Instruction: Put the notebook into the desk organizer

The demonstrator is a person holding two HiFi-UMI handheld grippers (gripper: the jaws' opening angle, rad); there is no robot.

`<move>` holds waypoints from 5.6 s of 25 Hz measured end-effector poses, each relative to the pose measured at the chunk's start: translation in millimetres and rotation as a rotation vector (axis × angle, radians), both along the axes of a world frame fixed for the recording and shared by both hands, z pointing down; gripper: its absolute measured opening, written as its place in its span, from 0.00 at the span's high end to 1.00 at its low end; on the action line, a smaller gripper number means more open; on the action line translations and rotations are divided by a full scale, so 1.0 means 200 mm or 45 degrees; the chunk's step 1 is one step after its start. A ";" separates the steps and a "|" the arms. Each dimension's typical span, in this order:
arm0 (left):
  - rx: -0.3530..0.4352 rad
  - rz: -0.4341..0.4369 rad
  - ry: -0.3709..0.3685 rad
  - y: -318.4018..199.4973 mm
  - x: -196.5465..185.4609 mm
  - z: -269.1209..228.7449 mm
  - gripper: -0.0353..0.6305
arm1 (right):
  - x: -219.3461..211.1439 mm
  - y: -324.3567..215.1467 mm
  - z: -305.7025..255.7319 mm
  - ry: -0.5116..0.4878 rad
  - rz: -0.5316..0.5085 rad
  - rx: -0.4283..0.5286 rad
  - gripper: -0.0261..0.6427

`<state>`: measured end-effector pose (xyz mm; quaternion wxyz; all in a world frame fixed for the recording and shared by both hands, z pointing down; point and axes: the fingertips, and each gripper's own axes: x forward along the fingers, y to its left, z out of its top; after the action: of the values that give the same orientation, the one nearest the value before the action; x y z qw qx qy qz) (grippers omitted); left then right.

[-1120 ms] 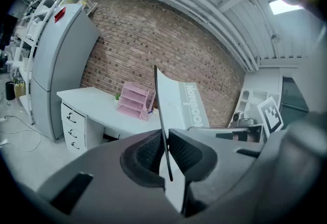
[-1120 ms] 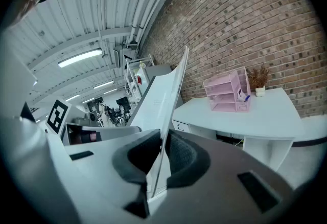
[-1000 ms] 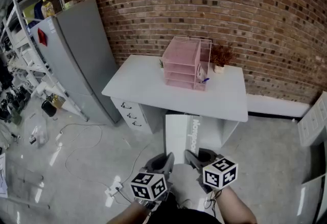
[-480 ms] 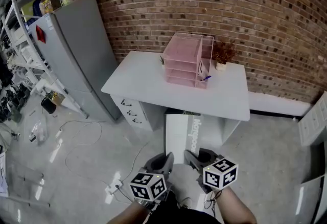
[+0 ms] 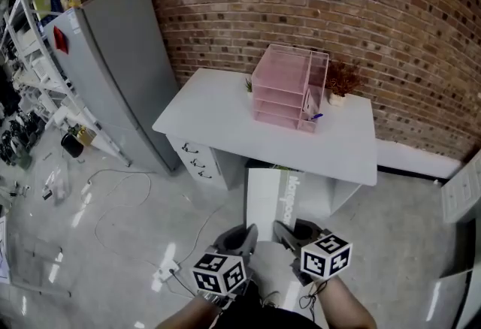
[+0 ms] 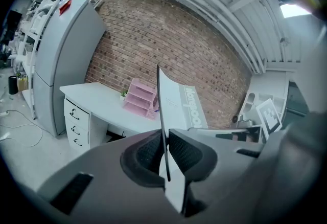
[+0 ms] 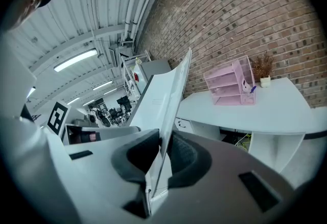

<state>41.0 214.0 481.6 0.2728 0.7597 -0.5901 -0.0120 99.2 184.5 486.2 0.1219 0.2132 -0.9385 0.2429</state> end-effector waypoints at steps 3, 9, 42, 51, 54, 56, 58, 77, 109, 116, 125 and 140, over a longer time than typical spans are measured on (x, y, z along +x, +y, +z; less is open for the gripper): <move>-0.010 -0.009 0.003 -0.06 -0.06 0.02 0.91 | -0.07 -0.06 0.02 0.003 -0.009 -0.016 0.89; -0.022 -0.016 0.009 -0.20 -0.20 0.05 0.91 | -0.21 -0.20 0.05 0.012 -0.022 -0.032 0.89; 0.026 0.002 -0.010 -0.78 -0.68 0.00 0.91 | -0.70 -0.82 0.01 -0.030 -0.035 -0.055 0.89; 0.009 -0.030 -0.032 -1.20 -0.64 0.03 0.91 | -0.66 -1.25 0.06 -0.076 -0.065 -0.109 0.89; -0.001 -0.039 -0.033 -1.37 -0.64 0.04 0.91 | -0.67 -1.43 0.07 -0.079 -0.070 -0.123 0.89; -0.005 -0.041 -0.033 -1.48 -0.65 0.04 0.91 | -0.67 -1.54 0.07 -0.078 -0.073 -0.125 0.89; -0.010 -0.044 -0.032 -1.58 -0.64 0.05 0.91 | -0.67 -1.63 0.07 -0.078 -0.076 -0.128 0.89; -0.028 -0.046 -0.038 -2.13 -0.51 0.04 0.91 | -0.52 -2.17 0.05 -0.131 -0.062 -0.171 0.91; -0.080 0.187 0.202 -2.60 -0.71 0.12 0.91 | -0.59 -2.46 0.22 -0.119 0.312 -0.373 0.80; -0.044 0.202 0.240 -2.67 -0.76 0.09 0.92 | -0.55 -2.46 0.27 -0.122 0.420 -0.410 0.77; -0.031 0.248 0.218 -2.72 -0.76 0.08 0.92 | -0.55 -2.43 0.30 -0.224 0.504 -0.500 0.77; -0.006 0.321 0.100 -2.75 -0.76 0.09 0.92 | -0.62 -2.39 0.27 -0.449 0.509 -0.594 0.91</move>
<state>-111.2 -336.0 499.3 0.2968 0.8262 -0.4787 -0.0057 -25.0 -293.8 539.4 -0.0467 0.3138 -0.8040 0.5029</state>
